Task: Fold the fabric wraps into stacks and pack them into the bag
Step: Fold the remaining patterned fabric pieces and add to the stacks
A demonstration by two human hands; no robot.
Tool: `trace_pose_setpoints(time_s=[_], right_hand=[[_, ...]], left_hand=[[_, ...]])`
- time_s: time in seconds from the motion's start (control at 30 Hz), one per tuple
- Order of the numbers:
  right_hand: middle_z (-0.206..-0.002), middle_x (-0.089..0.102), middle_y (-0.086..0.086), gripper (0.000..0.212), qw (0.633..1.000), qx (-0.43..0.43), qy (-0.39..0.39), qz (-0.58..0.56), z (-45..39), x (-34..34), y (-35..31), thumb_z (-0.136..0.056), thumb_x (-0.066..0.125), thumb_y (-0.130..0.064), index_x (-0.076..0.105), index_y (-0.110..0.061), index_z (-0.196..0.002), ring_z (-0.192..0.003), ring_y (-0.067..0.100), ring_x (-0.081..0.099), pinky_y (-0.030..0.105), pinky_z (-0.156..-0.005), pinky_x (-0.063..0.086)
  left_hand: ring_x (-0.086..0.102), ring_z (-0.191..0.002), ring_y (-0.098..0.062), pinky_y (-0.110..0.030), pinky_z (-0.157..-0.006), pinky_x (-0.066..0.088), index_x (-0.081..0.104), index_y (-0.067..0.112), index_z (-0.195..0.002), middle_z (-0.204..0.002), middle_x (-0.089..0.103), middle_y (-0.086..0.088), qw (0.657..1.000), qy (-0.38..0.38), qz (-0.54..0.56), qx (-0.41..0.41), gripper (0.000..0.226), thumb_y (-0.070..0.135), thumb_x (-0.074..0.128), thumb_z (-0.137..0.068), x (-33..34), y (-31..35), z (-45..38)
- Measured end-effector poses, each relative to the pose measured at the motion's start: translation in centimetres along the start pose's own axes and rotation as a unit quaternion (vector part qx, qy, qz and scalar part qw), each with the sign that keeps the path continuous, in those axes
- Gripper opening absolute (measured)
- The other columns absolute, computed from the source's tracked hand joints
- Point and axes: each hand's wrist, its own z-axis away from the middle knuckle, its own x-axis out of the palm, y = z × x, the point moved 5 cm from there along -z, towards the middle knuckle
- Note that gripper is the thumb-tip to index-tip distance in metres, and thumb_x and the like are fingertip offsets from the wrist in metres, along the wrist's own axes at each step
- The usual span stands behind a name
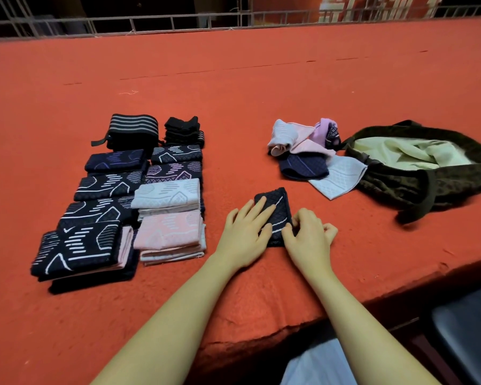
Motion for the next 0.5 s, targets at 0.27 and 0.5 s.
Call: trace_pose_setpoints(time_s=[0.27, 0.5], right_hand=[[-0.125, 0.047, 0.006, 0.033, 0.992, 0.049, -0.02, 0.118, -0.5, 1.1, 0.8, -0.088, 0.053, -0.037, 0.059, -0.01, -0.104, -0.116, 0.028, 0.038, 0.039, -0.096, 0.017], [-0.124, 0.051, 0.007, 0.019, 0.998, -0.018, -0.008, 0.059, -0.4, 0.8, 0.0, -0.089, 0.06, -0.024, 0.057, -0.009, -0.101, -0.112, 0.028, 0.047, 0.036, -0.091, 0.018]], left_hand=[[0.001, -0.147, -0.02, -0.049, -0.115, -0.006, 0.013, 0.042, -0.149, -0.159, 0.002, 0.013, 0.991, -0.109, -0.072, -0.029, 0.049, 0.039, 0.023, -0.102, -0.2, 0.0, -0.9], [0.009, -0.146, -0.02, -0.047, -0.114, 0.0, 0.015, 0.032, -0.151, -0.159, 0.012, 0.004, 0.989, -0.081, -0.123, -0.005, 0.049, 0.037, 0.024, -0.103, -2.4, 0.8, -1.3]])
